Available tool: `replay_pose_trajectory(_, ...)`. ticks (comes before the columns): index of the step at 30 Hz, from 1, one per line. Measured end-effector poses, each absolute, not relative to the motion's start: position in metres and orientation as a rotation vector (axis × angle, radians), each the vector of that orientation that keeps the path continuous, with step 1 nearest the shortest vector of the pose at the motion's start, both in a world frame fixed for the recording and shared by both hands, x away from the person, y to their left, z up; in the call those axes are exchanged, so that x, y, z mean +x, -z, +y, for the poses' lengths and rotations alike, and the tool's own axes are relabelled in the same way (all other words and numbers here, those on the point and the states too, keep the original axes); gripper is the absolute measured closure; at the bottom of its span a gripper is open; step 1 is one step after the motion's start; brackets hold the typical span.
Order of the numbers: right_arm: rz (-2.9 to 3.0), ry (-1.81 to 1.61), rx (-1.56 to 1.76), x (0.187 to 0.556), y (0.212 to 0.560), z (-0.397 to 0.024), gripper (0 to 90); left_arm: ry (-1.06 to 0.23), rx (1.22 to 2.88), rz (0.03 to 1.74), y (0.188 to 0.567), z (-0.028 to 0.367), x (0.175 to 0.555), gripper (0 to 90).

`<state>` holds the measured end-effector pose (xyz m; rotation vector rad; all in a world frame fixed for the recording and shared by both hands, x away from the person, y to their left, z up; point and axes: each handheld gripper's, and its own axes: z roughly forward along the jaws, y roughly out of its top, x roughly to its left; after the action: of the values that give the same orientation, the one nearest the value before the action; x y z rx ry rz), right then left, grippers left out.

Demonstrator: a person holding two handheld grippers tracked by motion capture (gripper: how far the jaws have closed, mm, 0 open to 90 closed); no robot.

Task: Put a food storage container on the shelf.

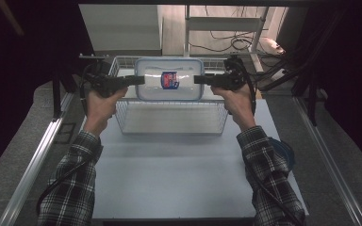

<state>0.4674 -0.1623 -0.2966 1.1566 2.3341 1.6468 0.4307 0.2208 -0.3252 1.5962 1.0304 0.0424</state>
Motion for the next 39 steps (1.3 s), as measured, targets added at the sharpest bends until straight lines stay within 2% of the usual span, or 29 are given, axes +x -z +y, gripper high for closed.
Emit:
replay_pose_trajectory(5, 2.322, -1.642, 1.165, 0.47, 0.297, -0.162, 47.1, -0.082, 1.627, 1.027, 0.323, 0.219, 0.432, 49.8)
replay_pose_trajectory(7, 2.319, -1.639, 1.154, 0.47, 0.297, -0.161, 46.4, -0.136, 1.663, 1.037, 0.323, 0.216, 0.43, 47.2)
replay_pose_trajectory(13, 2.319, -1.575, 1.156, 0.47, 0.301, -0.156, 38.8, -0.18, 1.746, 1.053, 0.329, 0.205, 0.432, 41.8)
replay_pose_trajectory(19, 2.316, -1.581, 1.166, 0.474, 0.302, -0.157, 37.0, -0.139, 1.7, 1.055, 0.333, 0.208, 0.434, 44.0)
replay_pose_trajectory(24, 2.284, -1.445, 1.116, 0.47, 0.299, -0.149, 33.5, -0.166, 1.699, 1.059, 0.329, 0.208, 0.432, 40.8)
replay_pose_trajectory(27, 2.244, -1.453, 1.116, 0.468, 0.299, -0.145, 35.7, -0.325, 1.858, 1.107, 0.33, 0.196, 0.43, 41.2)
replay_pose_trajectory(29, 2.268, -1.403, 1.112, 0.469, 0.298, -0.143, 36.4, -0.358, 1.88, 1.1, 0.332, 0.192, 0.429, 40.0)
replay_pose_trajectory(33, 2.27, -1.207, 1.031, 0.465, 0.303, -0.133, 39.0, -0.331, 1.788, 1.07, 0.325, 0.197, 0.43, 39.9)
replay_pose_trajectory(39, 2.253, -1.327, 1.022, 0.466, 0.299, -0.14, 43.6, -0.395, 1.71, 1.075, 0.311, 0.201, 0.434, 41.5)
